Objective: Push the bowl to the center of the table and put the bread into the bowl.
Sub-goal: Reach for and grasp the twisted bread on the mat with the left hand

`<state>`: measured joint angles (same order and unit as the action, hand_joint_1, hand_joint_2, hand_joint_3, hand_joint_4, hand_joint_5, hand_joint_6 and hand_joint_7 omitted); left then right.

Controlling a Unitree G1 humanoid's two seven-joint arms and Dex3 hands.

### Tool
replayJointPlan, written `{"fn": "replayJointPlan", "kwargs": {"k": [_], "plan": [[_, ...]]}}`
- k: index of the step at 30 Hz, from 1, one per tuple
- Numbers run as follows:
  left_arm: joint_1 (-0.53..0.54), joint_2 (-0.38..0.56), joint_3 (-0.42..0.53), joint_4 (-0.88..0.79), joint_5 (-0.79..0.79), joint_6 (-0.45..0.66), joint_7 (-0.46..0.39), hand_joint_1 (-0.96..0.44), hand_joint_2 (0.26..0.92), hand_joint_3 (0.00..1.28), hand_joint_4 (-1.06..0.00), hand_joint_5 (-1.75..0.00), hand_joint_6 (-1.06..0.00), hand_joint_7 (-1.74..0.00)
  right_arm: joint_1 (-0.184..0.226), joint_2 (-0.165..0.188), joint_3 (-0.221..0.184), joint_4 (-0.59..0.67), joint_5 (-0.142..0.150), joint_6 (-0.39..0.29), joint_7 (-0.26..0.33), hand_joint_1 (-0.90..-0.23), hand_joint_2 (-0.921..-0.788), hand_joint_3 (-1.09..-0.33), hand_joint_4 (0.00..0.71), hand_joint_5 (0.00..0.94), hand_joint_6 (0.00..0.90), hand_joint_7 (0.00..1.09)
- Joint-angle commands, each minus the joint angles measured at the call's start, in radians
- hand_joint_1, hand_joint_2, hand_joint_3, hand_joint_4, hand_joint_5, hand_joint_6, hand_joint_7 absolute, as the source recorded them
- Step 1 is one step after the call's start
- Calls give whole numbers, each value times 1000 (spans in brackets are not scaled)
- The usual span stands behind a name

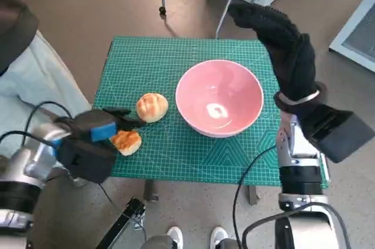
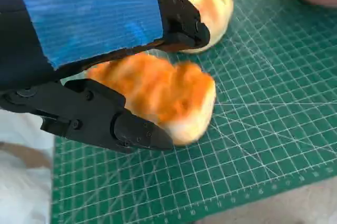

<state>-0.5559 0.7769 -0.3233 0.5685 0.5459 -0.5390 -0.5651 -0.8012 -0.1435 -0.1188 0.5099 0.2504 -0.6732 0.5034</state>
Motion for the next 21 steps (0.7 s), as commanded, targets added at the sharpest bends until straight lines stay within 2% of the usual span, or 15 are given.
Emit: {"fn": "replayJointPlan", "kwargs": {"k": [1, 4, 5, 6, 7, 9, 11, 13, 21], "plan": [[-18, -11, -42, 66, 45, -21, 25, -88, 896, 25, -501, -89, -580, -111, 30, -7, 1, -13, 6, 21, -1, -636, -921, -787, 246, 51, -1, 790], [-33, -10, -64, 100, 68, -31, 41, -88, 913, 57, -622, -146, -678, -165, 37, -6, 3, -26, 5, 28, -6, -646, -921, -787, 245, 51, -1, 787], [-37, -9, -69, 110, 73, -34, 44, -70, 914, 85, -589, -388, -654, -385, 38, -6, 4, -30, 5, 30, -7, -648, -921, -787, 245, 51, -1, 787], [-44, -9, -74, 126, 76, -39, 47, -46, 917, 153, -511, -768, -589, -739, 40, -5, 3, -31, 6, 33, -7, -652, -921, -787, 245, 52, -1, 786], [-48, -8, -77, 137, 77, -44, 49, -30, 918, 181, -487, -998, -558, -942, 42, -5, 4, -35, 6, 35, -8, -657, -921, -786, 245, 52, -1, 785], [-59, -4, -83, 157, 76, -56, 53, -16, 920, 191, -484, -1199, -545, -1084, 44, -5, 4, -37, 7, 39, -7, -663, -921, -784, 245, 53, -1, 784], [-68, 3, -84, 167, 67, -67, 49, -7, 920, 187, -497, -1329, -553, -1138, 46, -6, 3, -38, 8, 41, -5, -667, -921, -783, 244, 53, -1, 784], [-77, 14, -77, 166, 49, -73, 35, -4, 920, 183, -500, -1383, -566, -1138, 47, -6, 2, -39, 9, 42, -3, -669, -921, -782, 244, 54, -1, 783], [-76, 42, -4, 113, -69, -83, -28, 0, 921, 187, -428, -1482, -634, -1105, 55, -5, 4, -55, 12, 56, -7, -668, -921, -782, 243, 55, -1, 783]]}}
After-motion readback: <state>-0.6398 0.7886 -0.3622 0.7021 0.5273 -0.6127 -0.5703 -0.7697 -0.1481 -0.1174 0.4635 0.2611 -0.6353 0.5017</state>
